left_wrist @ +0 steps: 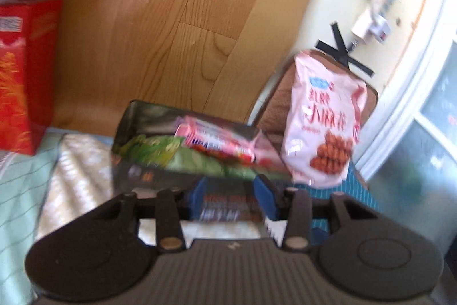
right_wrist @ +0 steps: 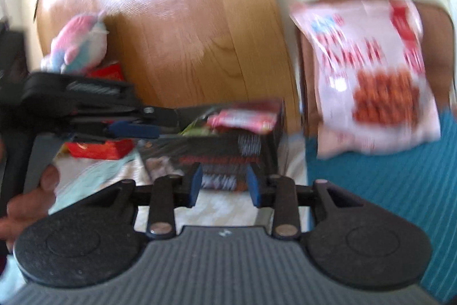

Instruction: Organize snacks

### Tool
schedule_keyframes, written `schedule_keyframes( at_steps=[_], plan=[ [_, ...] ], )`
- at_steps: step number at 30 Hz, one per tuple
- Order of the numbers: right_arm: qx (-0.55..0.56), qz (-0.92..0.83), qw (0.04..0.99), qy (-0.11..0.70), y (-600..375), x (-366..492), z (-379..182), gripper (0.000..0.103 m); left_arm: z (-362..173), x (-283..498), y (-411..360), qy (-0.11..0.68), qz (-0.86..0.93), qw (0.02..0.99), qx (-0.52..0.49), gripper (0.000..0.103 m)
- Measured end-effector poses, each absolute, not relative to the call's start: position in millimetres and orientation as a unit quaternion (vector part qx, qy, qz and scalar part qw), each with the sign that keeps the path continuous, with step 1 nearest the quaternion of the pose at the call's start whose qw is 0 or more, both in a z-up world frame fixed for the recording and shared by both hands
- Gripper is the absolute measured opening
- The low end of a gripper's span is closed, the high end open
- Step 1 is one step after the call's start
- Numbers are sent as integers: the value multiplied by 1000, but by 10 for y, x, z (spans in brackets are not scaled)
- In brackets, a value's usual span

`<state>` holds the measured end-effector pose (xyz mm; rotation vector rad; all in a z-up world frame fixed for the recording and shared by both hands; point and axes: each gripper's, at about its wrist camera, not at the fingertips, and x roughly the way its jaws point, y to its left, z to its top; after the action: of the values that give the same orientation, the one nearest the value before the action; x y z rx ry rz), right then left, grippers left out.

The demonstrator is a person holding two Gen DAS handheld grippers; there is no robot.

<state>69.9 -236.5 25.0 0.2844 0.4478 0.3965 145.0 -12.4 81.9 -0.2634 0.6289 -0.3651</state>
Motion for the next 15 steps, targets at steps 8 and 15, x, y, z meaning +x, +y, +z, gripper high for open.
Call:
schedule_keyframes(
  at_steps=[8,15],
  plan=[
    [194,180,929,261,-2346,92,-20,41,569,565,-189,325,-121,937,-48,58],
    [174,178,929,275,-2170,-147,-157,41,411,108,-119,314,-65,947,-23,92]
  ],
)
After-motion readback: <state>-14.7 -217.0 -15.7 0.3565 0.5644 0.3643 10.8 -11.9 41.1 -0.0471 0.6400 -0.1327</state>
